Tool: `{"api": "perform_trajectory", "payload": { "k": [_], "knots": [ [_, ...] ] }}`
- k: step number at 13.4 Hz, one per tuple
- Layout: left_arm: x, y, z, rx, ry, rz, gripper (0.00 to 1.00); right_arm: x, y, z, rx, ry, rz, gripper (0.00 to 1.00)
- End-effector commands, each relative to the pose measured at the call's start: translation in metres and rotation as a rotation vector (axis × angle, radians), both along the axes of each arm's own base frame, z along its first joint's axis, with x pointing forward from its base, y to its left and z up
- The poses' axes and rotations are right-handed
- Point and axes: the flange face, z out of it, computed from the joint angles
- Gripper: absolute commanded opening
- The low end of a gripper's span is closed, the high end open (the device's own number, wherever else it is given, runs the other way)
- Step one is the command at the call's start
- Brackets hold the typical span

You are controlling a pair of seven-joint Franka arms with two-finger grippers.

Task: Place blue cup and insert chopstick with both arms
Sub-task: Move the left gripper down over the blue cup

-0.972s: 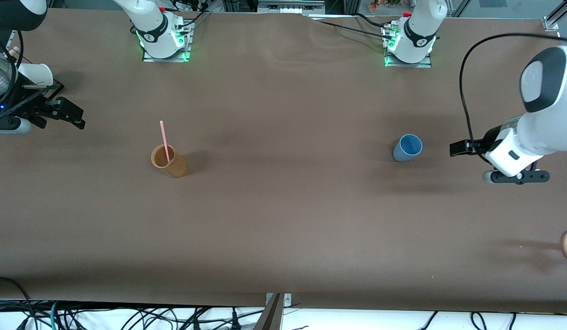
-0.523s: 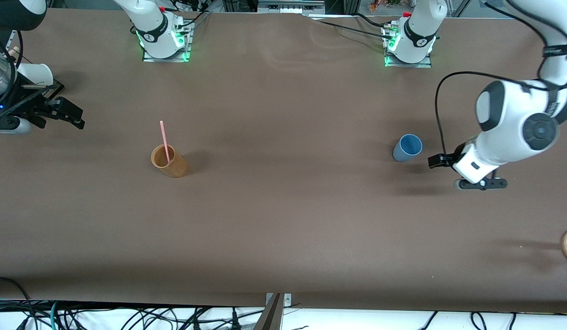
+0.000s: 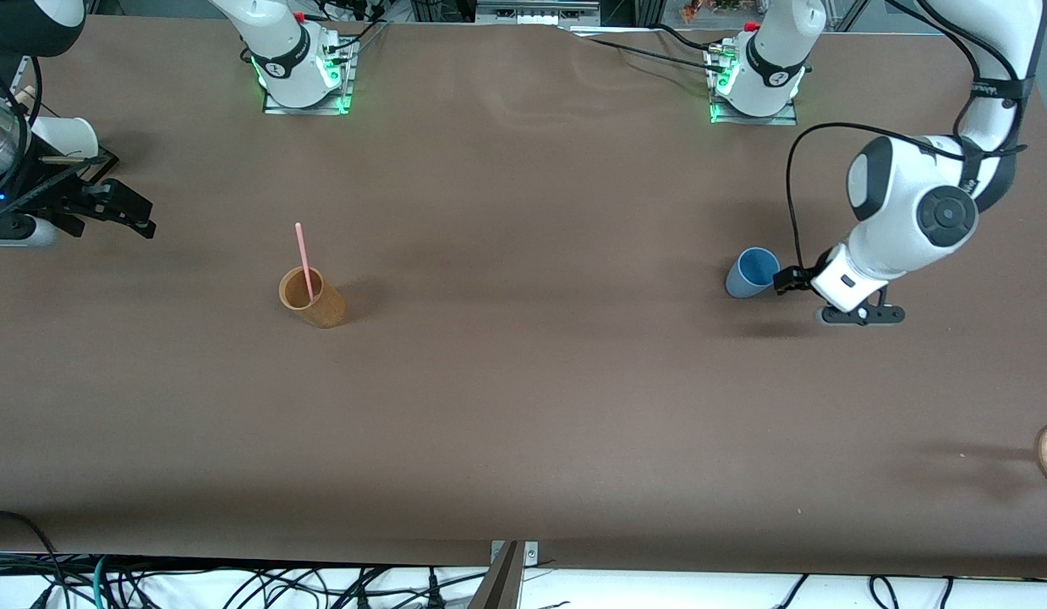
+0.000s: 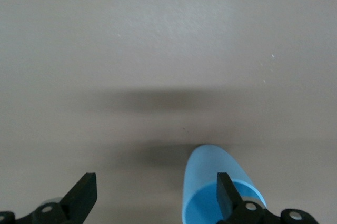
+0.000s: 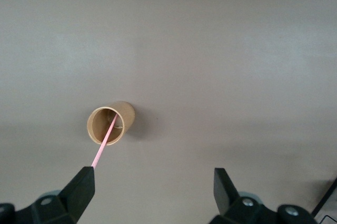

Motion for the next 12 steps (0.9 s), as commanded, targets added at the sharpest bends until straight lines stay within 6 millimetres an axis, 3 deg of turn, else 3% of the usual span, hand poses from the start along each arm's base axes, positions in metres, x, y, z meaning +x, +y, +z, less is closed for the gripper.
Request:
{"api": "perform_trajectory", "payload": {
  "k": [1,3,5,12],
  "knots": [
    [-0.017,-0.007,0.004,0.013,-0.016,-0.044,1.0,-0.004,-0.006,0.008,0.003,-0.004,-0.003,1.0],
    [-0.029,-0.011,0.002,0.01,-0.017,-0.054,1.0,-0.005,-0.005,0.01,0.003,-0.007,0.0,1.0],
    [-0.034,-0.011,-0.001,0.009,-0.025,-0.056,1.0,-0.007,-0.016,0.011,0.003,-0.003,-0.02,1.0],
    [-0.059,-0.019,-0.032,0.006,-0.062,-0.076,1.0,-0.01,-0.012,0.008,0.003,0.03,-0.014,1.0]
  ]
}}
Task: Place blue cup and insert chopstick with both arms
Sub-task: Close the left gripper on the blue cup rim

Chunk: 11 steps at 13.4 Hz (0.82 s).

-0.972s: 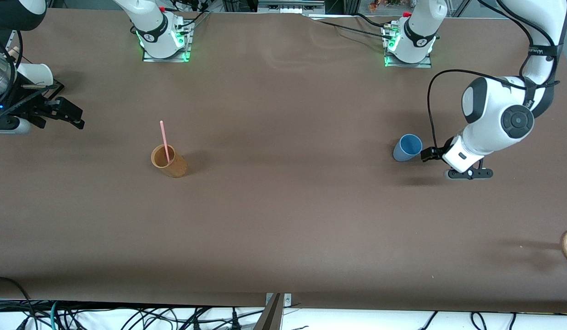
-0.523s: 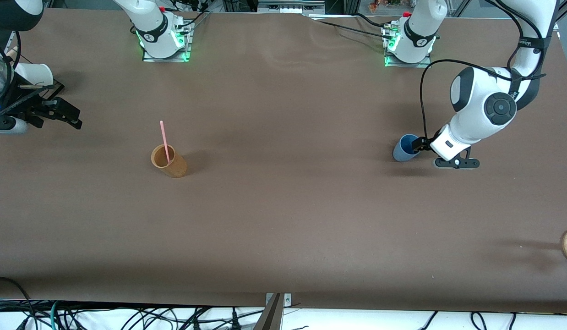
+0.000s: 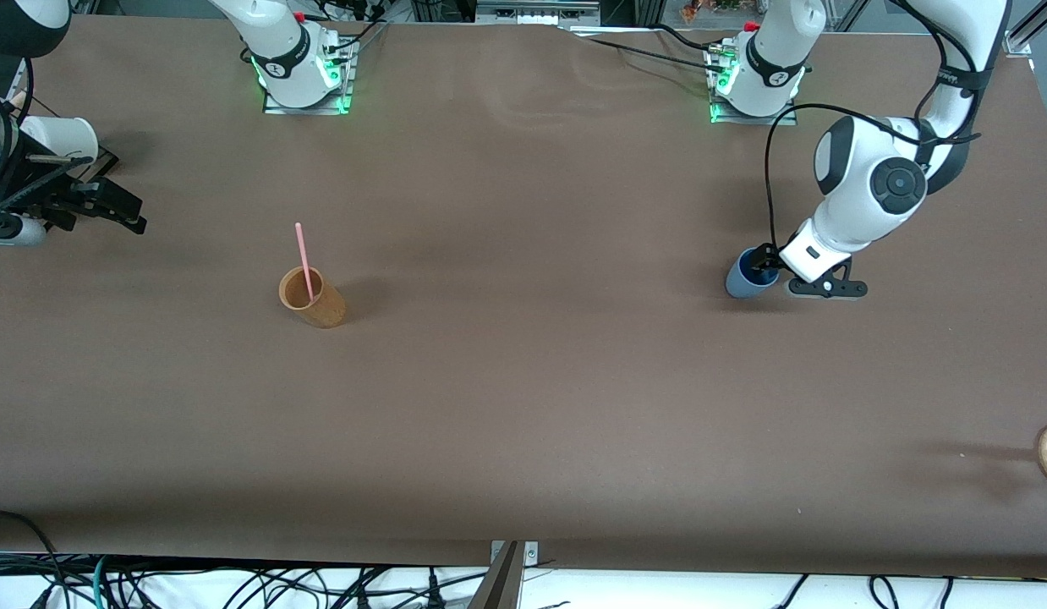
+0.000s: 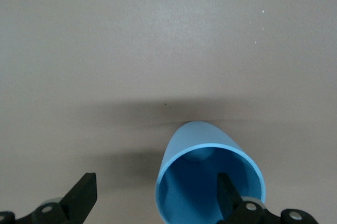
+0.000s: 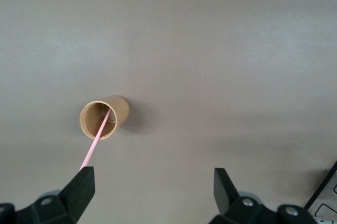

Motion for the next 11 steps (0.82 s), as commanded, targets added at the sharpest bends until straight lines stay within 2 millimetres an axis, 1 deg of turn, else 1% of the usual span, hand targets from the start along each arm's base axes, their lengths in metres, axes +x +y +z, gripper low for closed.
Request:
{"api": "perform_trajectory", "payload": {
  "k": [1,2,3,4,5,6,7,8,9,11],
  "knots": [
    [-0.0091,0.0001,0.0043,0.009,-0.029,-0.032,1.0,-0.007,0.001,0.0102,0.003,0.0,0.008,1.0],
    [-0.0087,0.0,0.0018,0.009,-0.034,-0.032,0.99,-0.0078,0.001,0.0095,0.003,0.007,0.007,1.0],
    [-0.0078,0.0007,-0.0002,0.009,-0.04,-0.031,0.92,-0.008,0.001,0.0094,0.003,0.009,0.007,1.0],
    [-0.0079,0.0015,-0.0023,0.01,-0.037,-0.029,0.76,-0.008,0.001,0.0094,0.003,0.009,0.007,1.0],
    [-0.008,0.0015,-0.0031,0.01,-0.035,-0.029,0.5,-0.0079,0.001,0.0101,0.003,0.008,0.007,1.0],
    [-0.0078,0.0015,-0.0029,0.01,-0.037,-0.029,0.28,-0.0079,0.001,0.0101,0.003,0.008,0.007,1.0],
    [-0.0072,0.0022,-0.0024,0.01,-0.039,-0.028,0.11,-0.008,0.001,0.0094,0.003,0.009,0.007,1.0],
    [-0.0073,0.0015,-0.0024,0.01,-0.039,-0.029,0.02,-0.008,0.001,0.0094,0.003,0.009,0.009,1.0],
    [-0.0071,0.0022,-0.003,0.01,-0.039,-0.028,0.0,-0.008,0.001,0.0094,0.003,0.009,0.009,1.0],
    [-0.007,0.0045,-0.0043,0.011,-0.037,-0.023,0.0,-0.0078,0.001,0.0095,0.003,0.008,0.007,1.0]
  ]
}}
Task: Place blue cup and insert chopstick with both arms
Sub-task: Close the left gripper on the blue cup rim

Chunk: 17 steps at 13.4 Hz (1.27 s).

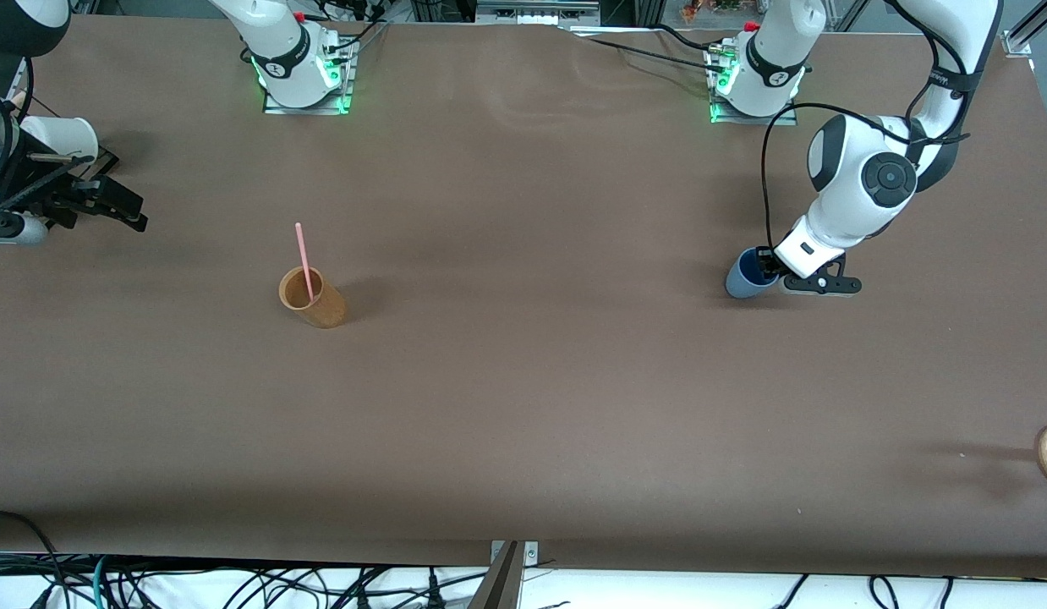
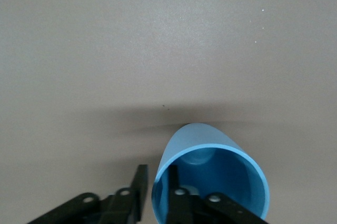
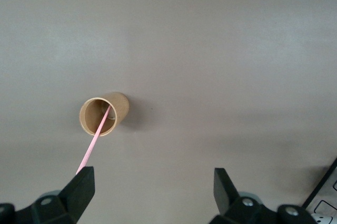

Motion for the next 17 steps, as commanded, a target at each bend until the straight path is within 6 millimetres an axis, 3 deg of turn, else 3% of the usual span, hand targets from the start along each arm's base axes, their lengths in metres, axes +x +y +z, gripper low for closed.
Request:
{"api": "perform_trajectory", "payload": {
  "k": [1,3,5,7,9,11,13,17],
  "knots": [
    [-0.003,0.006,0.0,0.013,-0.01,-0.02,0.0,-0.006,0.001,0.009,0.003,-0.003,0.008,1.0],
    [0.002,0.004,0.006,0.01,-0.021,-0.016,0.0,-0.006,0.001,0.01,0.003,-0.004,0.008,1.0],
    [0.017,-0.003,0.027,0.0,-0.042,-0.006,0.0,-0.006,0.001,0.01,0.003,-0.003,0.008,1.0],
    [0.042,-0.018,0.062,-0.002,-0.031,-0.021,0.0,-0.006,0.001,0.01,0.003,-0.004,0.008,1.0],
    [0.066,-0.045,0.1,-0.004,-0.026,-0.044,0.0,-0.006,0.001,0.011,0.003,-0.006,0.008,1.0],
    [0.084,-0.093,0.124,-0.004,-0.024,-0.018,0.0,-0.006,0.001,0.009,0.003,-0.003,0.008,1.0],
    [0.098,-0.159,0.141,-0.008,-0.008,0.023,0.0,-0.006,0.001,0.009,0.003,-0.003,0.008,1.0],
    [0.109,-0.287,0.144,0.013,0.009,0.093,0.0,-0.006,0.001,0.009,0.003,-0.001,0.008,1.0]
  ]
}}
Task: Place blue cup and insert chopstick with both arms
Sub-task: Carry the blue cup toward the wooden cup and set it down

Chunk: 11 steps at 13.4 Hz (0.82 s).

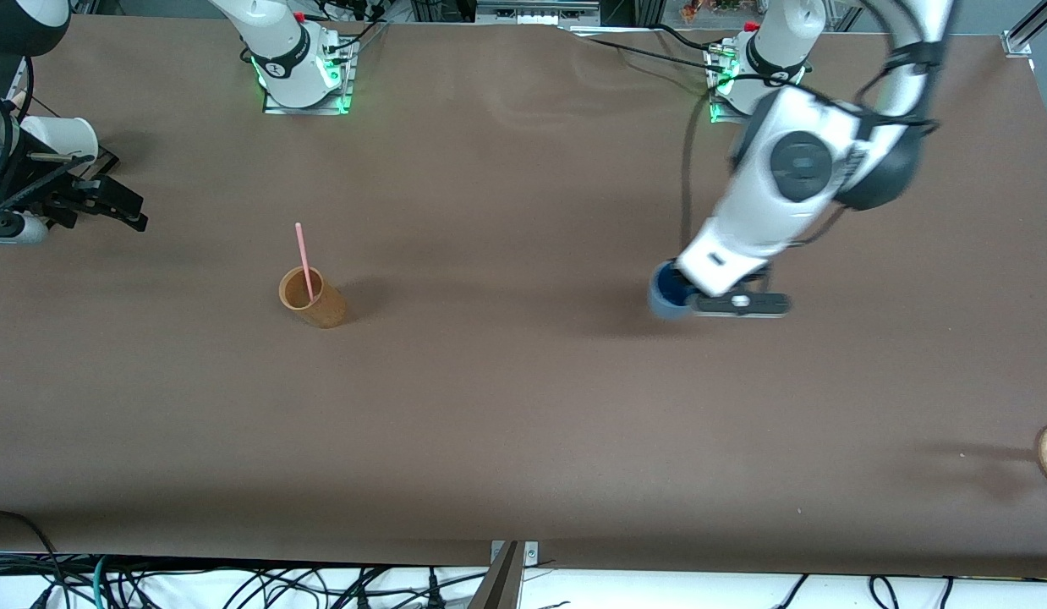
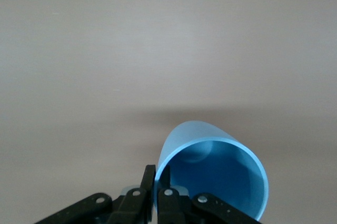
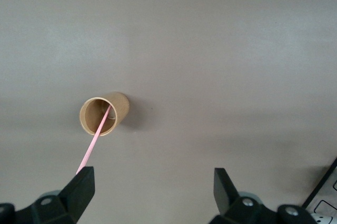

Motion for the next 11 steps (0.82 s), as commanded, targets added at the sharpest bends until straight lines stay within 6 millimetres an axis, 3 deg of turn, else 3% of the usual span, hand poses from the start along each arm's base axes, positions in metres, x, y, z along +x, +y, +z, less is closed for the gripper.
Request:
{"api": "perform_trajectory", "payload": {
  "k": [1,6,11],
  "knots": [
    [0.019,-0.07,-0.012,-0.023,0.027,0.063,0.0,-0.006,0.001,0.009,0.003,-0.003,0.007,1.0],
    [0.015,-0.158,-0.051,-0.086,0.05,0.149,0.0,-0.006,0.001,0.009,0.003,-0.001,0.007,1.0],
    [0.004,-0.218,-0.092,-0.092,0.028,0.195,0.0,-0.005,0.001,0.008,0.003,-0.001,0.008,1.0]
  ]
}}
